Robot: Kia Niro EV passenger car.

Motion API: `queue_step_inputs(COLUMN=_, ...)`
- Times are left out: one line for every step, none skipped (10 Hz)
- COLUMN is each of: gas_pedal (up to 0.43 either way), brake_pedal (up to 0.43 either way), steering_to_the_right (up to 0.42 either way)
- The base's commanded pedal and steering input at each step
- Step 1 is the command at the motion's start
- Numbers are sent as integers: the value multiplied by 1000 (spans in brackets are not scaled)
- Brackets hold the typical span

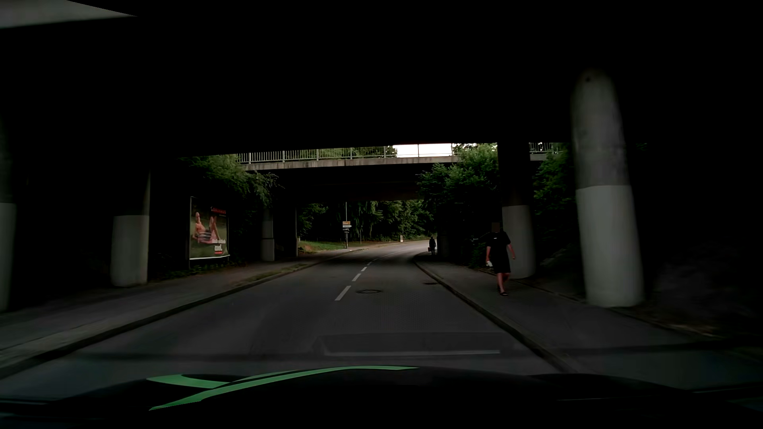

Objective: Follow the waypoints while adhering to traffic rules and regulations

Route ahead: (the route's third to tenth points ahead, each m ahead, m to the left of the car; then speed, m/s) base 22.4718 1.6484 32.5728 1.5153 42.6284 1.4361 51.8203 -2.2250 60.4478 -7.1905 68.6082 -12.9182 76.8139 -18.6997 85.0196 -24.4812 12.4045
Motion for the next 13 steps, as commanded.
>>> queue_step_inputs(gas_pedal=98, brake_pedal=0, steering_to_the_right=-2)
queue_step_inputs(gas_pedal=98, brake_pedal=0, steering_to_the_right=0)
queue_step_inputs(gas_pedal=98, brake_pedal=0, steering_to_the_right=2)
queue_step_inputs(gas_pedal=98, brake_pedal=0, steering_to_the_right=2)
queue_step_inputs(gas_pedal=98, brake_pedal=0, steering_to_the_right=4)
queue_step_inputs(gas_pedal=98, brake_pedal=0, steering_to_the_right=6)
queue_step_inputs(gas_pedal=98, brake_pedal=0, steering_to_the_right=9)
queue_step_inputs(gas_pedal=98, brake_pedal=0, steering_to_the_right=11)
queue_step_inputs(gas_pedal=98, brake_pedal=0, steering_to_the_right=14)
queue_step_inputs(gas_pedal=98, brake_pedal=0, steering_to_the_right=16)
queue_step_inputs(gas_pedal=98, brake_pedal=0, steering_to_the_right=16)
queue_step_inputs(gas_pedal=98, brake_pedal=0, steering_to_the_right=16)
queue_step_inputs(gas_pedal=98, brake_pedal=0, steering_to_the_right=17)
